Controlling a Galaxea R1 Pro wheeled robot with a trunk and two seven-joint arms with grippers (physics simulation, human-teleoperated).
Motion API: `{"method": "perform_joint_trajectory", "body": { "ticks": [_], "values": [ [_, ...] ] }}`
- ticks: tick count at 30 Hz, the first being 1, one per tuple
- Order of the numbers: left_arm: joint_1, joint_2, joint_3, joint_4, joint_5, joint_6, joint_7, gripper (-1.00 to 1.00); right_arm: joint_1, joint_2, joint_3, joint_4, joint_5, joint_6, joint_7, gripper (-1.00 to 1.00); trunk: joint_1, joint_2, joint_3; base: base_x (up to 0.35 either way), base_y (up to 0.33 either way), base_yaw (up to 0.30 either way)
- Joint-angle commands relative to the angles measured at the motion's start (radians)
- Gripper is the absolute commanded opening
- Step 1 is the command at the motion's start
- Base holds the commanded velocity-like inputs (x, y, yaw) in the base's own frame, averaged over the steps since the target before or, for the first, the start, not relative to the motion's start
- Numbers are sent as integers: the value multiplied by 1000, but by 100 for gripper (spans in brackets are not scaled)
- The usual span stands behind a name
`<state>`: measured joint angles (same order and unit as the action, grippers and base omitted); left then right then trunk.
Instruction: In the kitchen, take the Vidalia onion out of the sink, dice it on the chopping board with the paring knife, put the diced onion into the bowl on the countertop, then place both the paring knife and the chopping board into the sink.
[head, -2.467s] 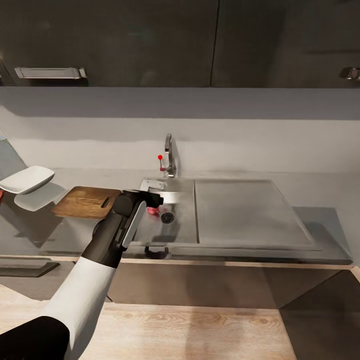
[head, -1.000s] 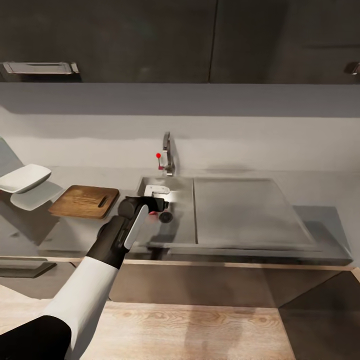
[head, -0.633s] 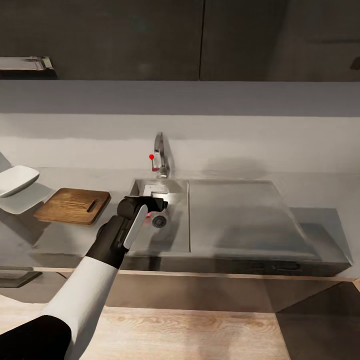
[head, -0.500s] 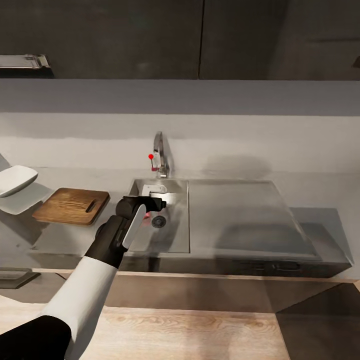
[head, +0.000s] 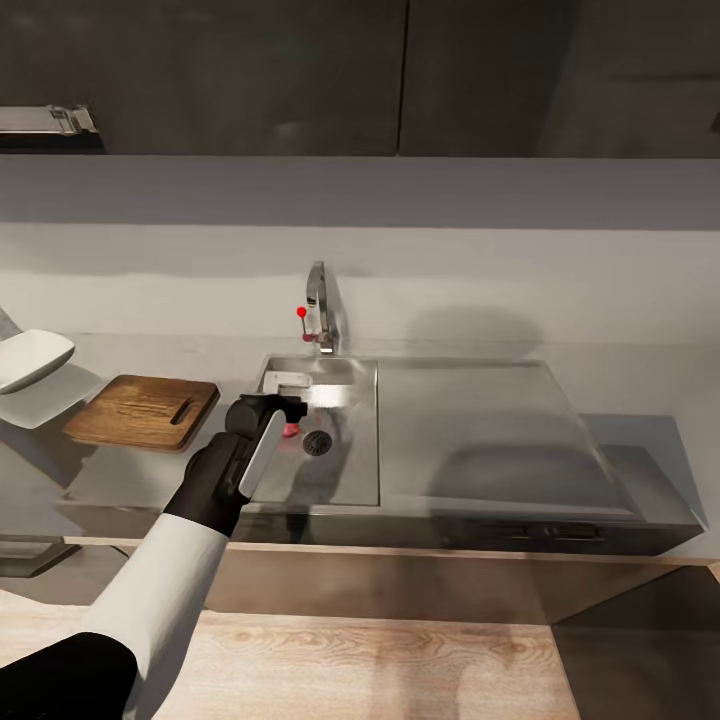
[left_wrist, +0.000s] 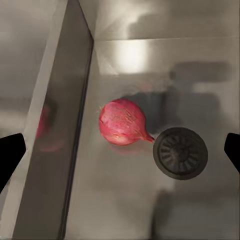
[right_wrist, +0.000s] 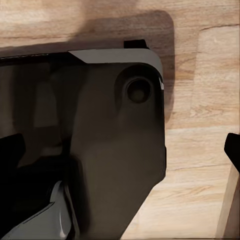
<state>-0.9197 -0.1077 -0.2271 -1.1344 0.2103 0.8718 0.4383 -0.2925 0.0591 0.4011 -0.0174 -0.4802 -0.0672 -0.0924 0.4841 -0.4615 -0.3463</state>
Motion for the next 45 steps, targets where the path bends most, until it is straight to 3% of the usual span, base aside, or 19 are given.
{"method": "perform_joint_trajectory", "body": {
  "ticks": [1, 12, 22, 45],
  "values": [
    [-1, 0, -1, -1, 11, 2, 11, 100, -1, 0, 8, 1, -9, -2, -2, 100, 0, -2, -2, 0, 0, 0],
    [1, -4, -6, -1, 11, -1, 13, 100, 1, 12, 11, -1, -6, 1, 14, 100, 0, -2, -2, 60, 0, 0],
    [1, -4, -6, -2, 11, -2, 12, 100, 1, -5, 10, -1, -9, 2, 14, 100, 0, -2, -2, 57, 0, 0],
    [1, -4, -6, 7, 12, -2, 11, 100, 1, -6, 10, -1, -12, 8, 12, 100, 0, -2, -5, 1, 0, 0]
  ]
}}
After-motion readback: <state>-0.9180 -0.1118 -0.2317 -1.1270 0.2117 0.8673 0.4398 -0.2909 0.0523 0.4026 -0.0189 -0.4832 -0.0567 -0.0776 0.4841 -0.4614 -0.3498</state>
